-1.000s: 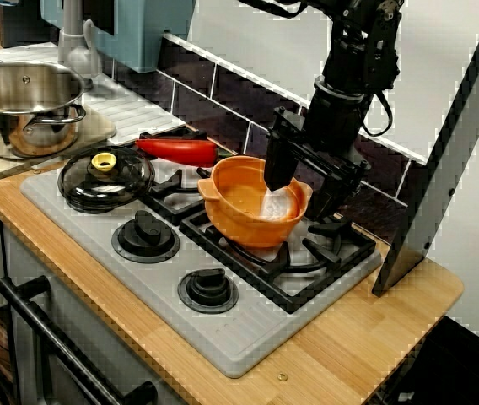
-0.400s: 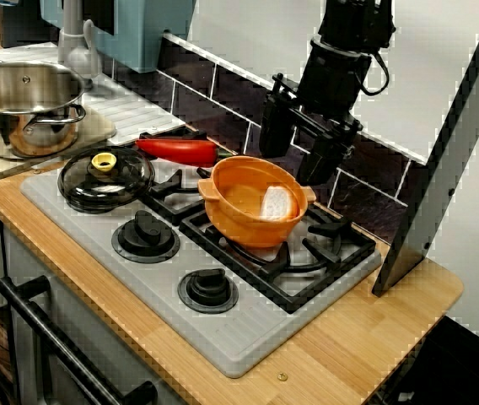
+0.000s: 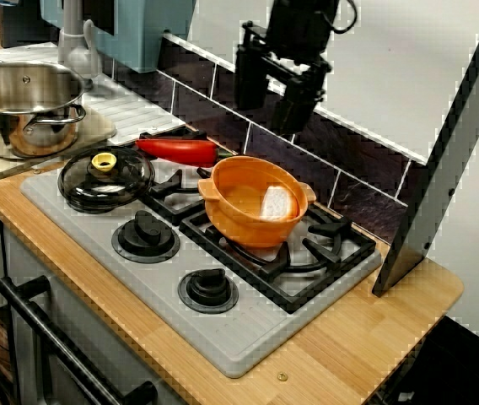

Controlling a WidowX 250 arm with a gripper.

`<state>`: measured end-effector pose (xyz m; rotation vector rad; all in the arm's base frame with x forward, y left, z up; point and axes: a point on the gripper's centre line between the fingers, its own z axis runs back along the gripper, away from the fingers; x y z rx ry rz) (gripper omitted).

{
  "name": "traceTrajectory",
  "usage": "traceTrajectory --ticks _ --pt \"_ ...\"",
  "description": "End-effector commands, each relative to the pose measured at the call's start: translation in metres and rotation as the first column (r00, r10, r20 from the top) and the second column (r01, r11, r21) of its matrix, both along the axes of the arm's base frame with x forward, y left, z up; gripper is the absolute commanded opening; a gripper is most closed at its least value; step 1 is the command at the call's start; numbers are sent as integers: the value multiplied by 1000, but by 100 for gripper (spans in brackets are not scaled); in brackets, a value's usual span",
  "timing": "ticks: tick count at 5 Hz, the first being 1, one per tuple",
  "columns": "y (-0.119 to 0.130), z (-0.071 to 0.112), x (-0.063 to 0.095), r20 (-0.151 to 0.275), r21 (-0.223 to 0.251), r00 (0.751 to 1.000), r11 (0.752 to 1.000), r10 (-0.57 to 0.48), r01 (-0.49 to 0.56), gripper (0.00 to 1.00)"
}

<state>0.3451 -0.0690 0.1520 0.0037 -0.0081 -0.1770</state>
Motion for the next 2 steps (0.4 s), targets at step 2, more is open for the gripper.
traceTrajectory --ticks 2 --pt "5 22 -1 104 46 994 998 41 -46 100"
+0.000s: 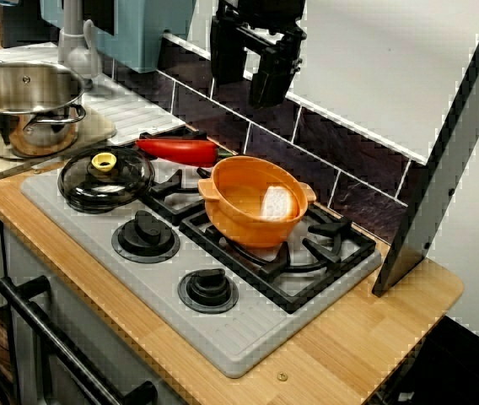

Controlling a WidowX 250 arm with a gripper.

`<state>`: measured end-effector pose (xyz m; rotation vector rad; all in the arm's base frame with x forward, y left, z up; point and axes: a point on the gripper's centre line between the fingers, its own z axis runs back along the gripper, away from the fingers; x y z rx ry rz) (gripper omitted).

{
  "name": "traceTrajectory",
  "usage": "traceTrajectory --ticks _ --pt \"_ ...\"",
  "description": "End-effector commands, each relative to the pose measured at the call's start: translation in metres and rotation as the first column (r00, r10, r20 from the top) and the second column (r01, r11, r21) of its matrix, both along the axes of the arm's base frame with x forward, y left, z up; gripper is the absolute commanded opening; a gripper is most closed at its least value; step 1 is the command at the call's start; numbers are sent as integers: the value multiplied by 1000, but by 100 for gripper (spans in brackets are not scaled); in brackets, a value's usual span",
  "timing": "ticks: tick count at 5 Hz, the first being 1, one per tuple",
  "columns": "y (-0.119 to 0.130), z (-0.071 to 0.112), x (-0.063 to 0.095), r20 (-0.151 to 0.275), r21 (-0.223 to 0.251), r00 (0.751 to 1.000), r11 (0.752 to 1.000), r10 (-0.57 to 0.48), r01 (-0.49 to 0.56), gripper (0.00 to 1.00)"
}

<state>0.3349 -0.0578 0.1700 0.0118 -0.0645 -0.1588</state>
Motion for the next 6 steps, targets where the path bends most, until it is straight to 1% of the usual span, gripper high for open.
traceTrajectory --ticks 1,2,3,4,5,6 --pt "-12 -8 16 47 80 996 994 74 -78 100" --pt "-10 -18 26 18 105 994 988 111 -112 100" --pt "5 -19 35 -37 98 989 986 140 -136 100" --pt "27 -11 36 -78 50 982 984 174 -170 100" --pt "39 -1 30 -71 21 981 984 180 -179 100" --pt "42 8 16 -36 23 988 988 153 -152 100"
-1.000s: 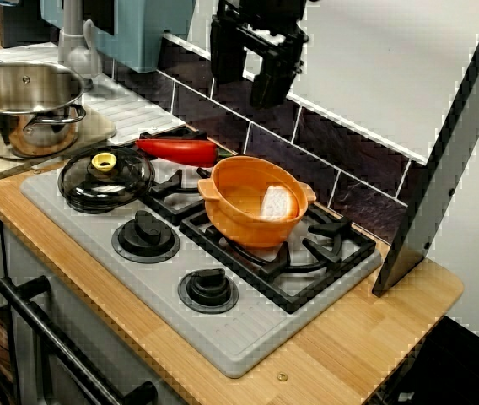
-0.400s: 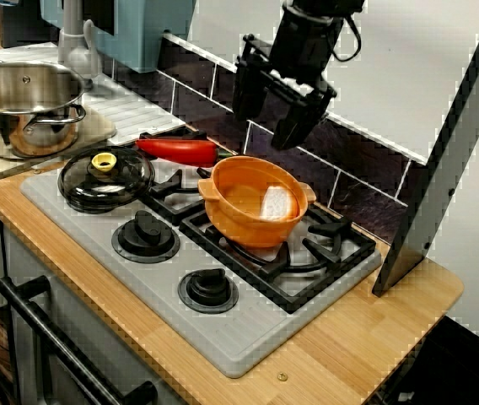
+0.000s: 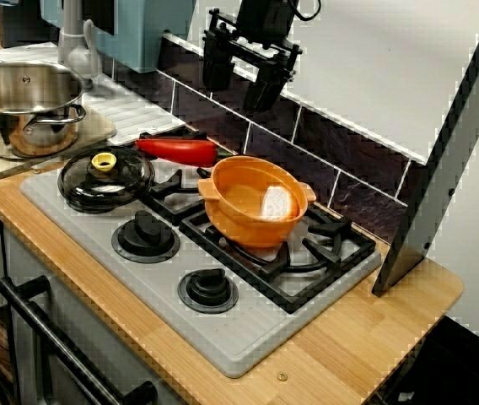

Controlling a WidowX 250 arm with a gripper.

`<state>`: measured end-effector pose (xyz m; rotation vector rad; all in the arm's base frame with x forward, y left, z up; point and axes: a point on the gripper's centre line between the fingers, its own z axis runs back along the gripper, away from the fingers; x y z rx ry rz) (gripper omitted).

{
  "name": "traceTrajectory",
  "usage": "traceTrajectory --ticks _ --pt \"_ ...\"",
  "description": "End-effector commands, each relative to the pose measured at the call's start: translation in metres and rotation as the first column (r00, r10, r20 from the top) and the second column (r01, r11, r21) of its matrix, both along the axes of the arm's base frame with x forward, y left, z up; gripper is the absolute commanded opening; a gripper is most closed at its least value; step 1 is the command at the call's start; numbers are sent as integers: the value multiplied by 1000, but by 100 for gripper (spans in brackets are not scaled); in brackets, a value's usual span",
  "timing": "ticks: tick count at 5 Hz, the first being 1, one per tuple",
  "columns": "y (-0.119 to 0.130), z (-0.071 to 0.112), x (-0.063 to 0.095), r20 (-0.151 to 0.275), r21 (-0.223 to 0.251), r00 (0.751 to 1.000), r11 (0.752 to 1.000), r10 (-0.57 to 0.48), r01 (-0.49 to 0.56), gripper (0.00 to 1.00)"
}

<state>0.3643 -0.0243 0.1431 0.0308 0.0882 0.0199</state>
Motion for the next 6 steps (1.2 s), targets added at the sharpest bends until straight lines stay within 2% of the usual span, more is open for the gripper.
traceTrajectory --ticks 1,2,3,4,5,6 --pt "11 41 -28 158 -3 985 998 -69 70 100" --pt "14 25 -42 202 -22 977 997 -71 77 100" --pt "13 12 -40 211 -17 976 998 -55 59 100" --pt "13 8 -35 225 -16 974 999 -39 44 100" --pt "4 -11 -22 219 12 975 999 -39 37 100" --pt "-9 -29 -15 193 46 979 997 -62 55 100"
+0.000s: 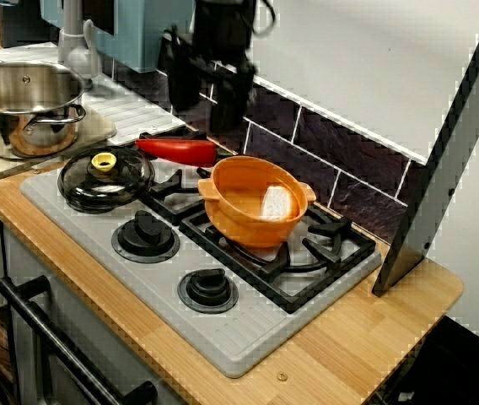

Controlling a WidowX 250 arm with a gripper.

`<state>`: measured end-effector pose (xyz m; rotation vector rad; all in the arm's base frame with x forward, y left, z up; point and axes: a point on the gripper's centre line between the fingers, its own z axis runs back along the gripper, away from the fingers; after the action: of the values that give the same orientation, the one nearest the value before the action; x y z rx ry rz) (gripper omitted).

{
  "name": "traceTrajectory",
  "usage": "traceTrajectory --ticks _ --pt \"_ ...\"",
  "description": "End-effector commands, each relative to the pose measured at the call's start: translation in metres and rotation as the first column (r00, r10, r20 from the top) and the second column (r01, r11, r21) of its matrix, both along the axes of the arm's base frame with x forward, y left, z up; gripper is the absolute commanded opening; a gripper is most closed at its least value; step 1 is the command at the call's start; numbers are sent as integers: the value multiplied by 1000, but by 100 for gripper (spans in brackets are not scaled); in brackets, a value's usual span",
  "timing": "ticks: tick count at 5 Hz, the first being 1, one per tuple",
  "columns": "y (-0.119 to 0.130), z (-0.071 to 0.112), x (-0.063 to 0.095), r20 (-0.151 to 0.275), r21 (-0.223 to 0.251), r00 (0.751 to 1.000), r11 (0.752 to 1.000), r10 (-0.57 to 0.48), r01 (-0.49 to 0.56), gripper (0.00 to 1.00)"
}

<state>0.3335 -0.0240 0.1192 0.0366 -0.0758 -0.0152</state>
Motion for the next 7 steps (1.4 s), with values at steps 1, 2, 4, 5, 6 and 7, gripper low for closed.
traceTrajectory --ticks 1,2,4,5,6,7 --pt "-16 -18 17 17 60 1000 998 -24 23 100" --pt "-16 -23 19 9 57 1000 998 -9 8 100" --pt "-12 -24 19 3 47 1000 999 -2 2 100" --pt "-12 -25 20 -1 42 1000 999 -3 3 100" --pt "-11 -26 21 -6 43 1000 999 0 0 100" --pt "-11 -26 21 -8 40 1000 999 0 0 100"
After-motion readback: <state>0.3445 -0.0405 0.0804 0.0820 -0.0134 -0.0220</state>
